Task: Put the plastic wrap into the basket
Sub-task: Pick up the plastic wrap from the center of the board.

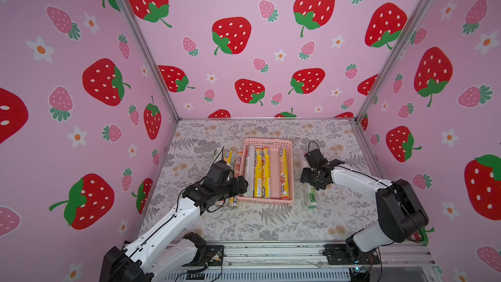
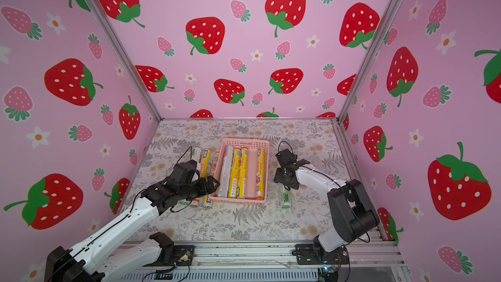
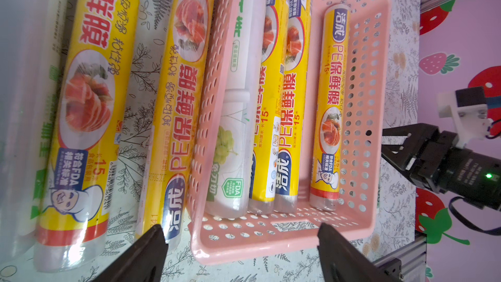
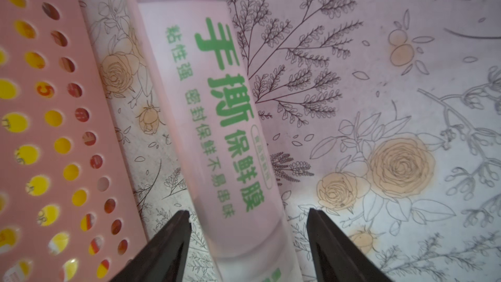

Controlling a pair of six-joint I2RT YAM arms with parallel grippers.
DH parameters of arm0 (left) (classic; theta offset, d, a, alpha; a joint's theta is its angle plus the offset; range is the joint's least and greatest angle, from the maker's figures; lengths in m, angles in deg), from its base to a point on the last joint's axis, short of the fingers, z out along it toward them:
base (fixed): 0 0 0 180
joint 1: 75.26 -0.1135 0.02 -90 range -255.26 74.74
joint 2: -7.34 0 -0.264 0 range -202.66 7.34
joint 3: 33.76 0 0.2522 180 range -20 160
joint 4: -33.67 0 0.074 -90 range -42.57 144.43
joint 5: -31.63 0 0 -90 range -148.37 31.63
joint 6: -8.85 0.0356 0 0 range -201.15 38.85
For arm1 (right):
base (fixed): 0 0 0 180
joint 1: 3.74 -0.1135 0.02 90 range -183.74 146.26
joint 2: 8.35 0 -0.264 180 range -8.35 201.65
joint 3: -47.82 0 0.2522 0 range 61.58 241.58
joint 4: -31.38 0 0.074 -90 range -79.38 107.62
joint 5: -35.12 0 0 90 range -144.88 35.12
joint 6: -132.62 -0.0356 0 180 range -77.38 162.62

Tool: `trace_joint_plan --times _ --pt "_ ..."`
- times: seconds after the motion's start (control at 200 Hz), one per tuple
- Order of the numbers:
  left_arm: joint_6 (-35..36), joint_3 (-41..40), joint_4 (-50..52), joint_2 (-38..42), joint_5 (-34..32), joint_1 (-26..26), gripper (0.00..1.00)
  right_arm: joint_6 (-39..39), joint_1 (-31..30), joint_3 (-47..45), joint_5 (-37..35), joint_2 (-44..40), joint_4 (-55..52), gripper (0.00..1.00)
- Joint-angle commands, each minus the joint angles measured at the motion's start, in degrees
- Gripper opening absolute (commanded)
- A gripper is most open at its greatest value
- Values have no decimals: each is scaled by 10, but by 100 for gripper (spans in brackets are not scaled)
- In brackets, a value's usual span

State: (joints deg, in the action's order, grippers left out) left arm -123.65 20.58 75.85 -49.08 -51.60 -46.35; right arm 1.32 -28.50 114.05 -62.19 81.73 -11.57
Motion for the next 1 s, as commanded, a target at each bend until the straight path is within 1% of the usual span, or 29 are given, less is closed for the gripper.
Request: trace_joint_plan --times 0.0,0.15,0.27,0.33,0.365,0.38,0.405,0.45,0.56,0.675,0.785,0.9,0.95,0.996 --pt "-1 21 0 8 -14 2 92 13 1 9 9 28 -5 73" --pt "4 26 9 29 -31 2 92 12 1 16 5 55 -2 71" --pt "16 39 23 37 -42 1 93 5 1 19 -6 59 -7 64" --pt "24 48 31 41 -47 2 93 3 1 16 -12 47 -10 59" --pt "29 52 35 44 -50 0 93 2 1 15 -15 38 -12 54" --pt "30 55 36 45 -52 1 93 2 2 15 -17 35 -13 53" --pt "35 59 39 48 -55 1 93 3 1 15 -18 28 -16 47" --pt "43 68 42 52 -59 1 93 5 2 17 -22 16 -24 41" --pt "58 96 54 53 -63 -1 93 9 1 29 -36 -24 -57 33" --pt "60 136 79 39 -58 -1 93 12 1 44 -53 -86 -95 31" --pt "62 163 88 23 -40 -1 93 24 1 83 -47 -136 -140 30" --pt "53 166 76 14 -26 -1 93 31 -7 153 -39 -147 -200 28" --pt "47 159 66 14 -20 -1 93 30 -16 178 -33 -146 -208 28" --pt "41 151 54 13 -15 -1 93 26 -22 193 -13 -145 -199 28"
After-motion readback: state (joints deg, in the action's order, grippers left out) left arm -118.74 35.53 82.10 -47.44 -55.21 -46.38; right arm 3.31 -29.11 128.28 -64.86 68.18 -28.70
